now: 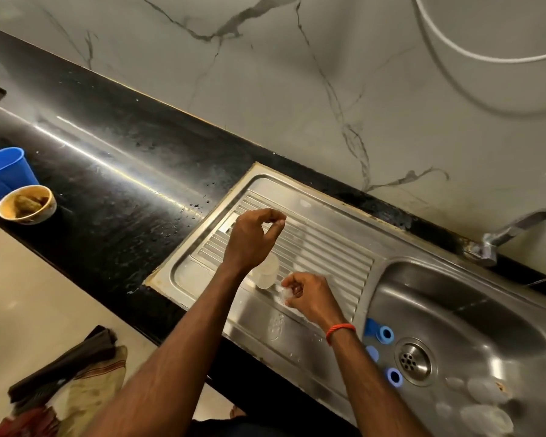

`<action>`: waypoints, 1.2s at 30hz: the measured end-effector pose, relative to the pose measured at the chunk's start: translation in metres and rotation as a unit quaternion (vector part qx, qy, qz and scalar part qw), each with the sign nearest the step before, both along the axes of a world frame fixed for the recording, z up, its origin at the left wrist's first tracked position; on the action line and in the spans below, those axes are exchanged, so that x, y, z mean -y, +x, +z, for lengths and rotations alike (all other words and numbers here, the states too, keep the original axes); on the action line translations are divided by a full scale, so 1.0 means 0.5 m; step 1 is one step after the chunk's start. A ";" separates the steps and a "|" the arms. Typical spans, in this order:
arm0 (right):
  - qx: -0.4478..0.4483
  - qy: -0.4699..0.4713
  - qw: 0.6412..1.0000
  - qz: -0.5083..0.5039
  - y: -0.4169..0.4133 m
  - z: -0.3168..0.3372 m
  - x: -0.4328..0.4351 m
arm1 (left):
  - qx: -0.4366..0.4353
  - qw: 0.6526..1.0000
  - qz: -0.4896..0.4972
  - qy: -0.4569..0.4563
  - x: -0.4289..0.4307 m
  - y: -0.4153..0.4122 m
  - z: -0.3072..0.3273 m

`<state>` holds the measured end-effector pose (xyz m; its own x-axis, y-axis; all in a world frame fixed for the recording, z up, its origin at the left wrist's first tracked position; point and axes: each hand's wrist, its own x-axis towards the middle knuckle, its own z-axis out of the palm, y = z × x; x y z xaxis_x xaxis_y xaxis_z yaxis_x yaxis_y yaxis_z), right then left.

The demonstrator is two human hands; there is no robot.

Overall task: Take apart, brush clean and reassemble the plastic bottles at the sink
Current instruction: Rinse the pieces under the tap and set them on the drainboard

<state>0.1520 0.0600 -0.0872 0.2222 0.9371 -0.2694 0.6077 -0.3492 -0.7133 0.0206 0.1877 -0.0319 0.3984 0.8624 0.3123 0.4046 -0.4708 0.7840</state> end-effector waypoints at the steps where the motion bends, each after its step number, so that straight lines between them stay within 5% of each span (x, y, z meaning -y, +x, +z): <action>1: -0.002 0.005 1.000 -0.004 0.000 -0.005 0.000 | 0.002 1.000 -0.002 0.001 -0.001 0.001 0.000; 11: 0.005 -0.001 1.000 -0.011 0.031 0.008 0.018 | -0.004 0.999 -0.030 0.018 0.001 0.034 0.001; 27: 0.019 0.053 0.982 -0.183 0.316 0.140 0.216 | -0.035 0.983 -0.173 0.053 0.135 0.270 0.041; 36: -0.025 -0.037 0.976 -0.215 0.409 0.056 0.374 | -0.086 0.958 -0.273 0.026 0.259 0.387 0.003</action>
